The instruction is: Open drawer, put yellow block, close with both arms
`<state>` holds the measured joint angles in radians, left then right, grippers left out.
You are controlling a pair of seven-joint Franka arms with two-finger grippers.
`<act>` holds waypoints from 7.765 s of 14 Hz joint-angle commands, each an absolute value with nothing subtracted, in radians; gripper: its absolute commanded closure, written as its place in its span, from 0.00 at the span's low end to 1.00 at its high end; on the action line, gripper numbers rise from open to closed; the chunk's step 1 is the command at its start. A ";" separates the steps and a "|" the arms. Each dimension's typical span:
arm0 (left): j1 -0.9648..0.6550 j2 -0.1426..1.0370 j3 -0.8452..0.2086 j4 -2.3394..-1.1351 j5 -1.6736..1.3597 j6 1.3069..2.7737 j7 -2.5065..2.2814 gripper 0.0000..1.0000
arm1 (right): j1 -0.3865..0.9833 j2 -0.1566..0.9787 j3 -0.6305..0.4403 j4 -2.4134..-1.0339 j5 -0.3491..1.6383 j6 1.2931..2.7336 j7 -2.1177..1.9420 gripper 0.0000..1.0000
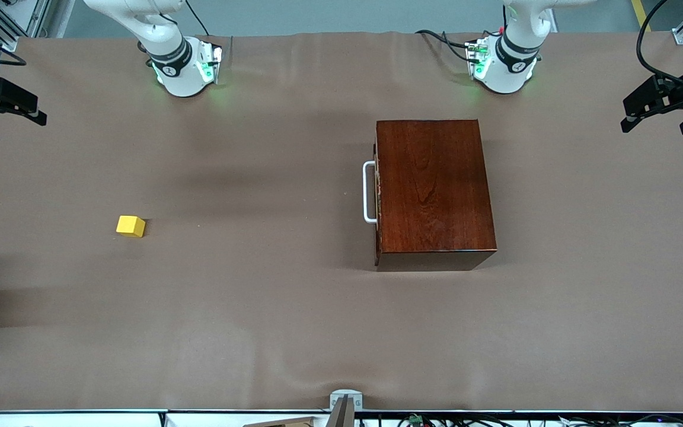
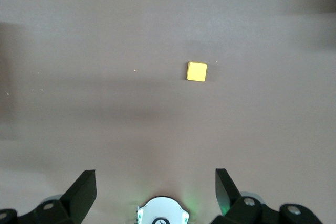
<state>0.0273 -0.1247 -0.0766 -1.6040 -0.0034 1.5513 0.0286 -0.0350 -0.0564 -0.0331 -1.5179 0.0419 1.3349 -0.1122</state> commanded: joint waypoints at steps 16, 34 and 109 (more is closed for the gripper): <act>0.032 -0.069 -0.080 -1.554 0.015 1.534 0.008 0.00 | -0.057 -0.060 -0.014 -1.537 0.034 1.315 -0.130 0.00; -0.418 0.357 -0.172 -1.241 0.026 1.555 -0.458 0.00 | -0.067 -0.032 -0.017 -1.537 0.032 1.313 -0.129 0.00; -1.071 0.871 0.068 -1.135 0.135 2.126 -1.177 0.00 | -0.158 0.394 -0.015 -2.108 0.034 2.347 -0.083 0.00</act>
<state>-1.0679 0.8373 0.1072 -1.1854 0.1423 2.0302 -1.1366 -0.1507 0.3920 -0.0214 -2.0992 0.0397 2.3310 -0.0705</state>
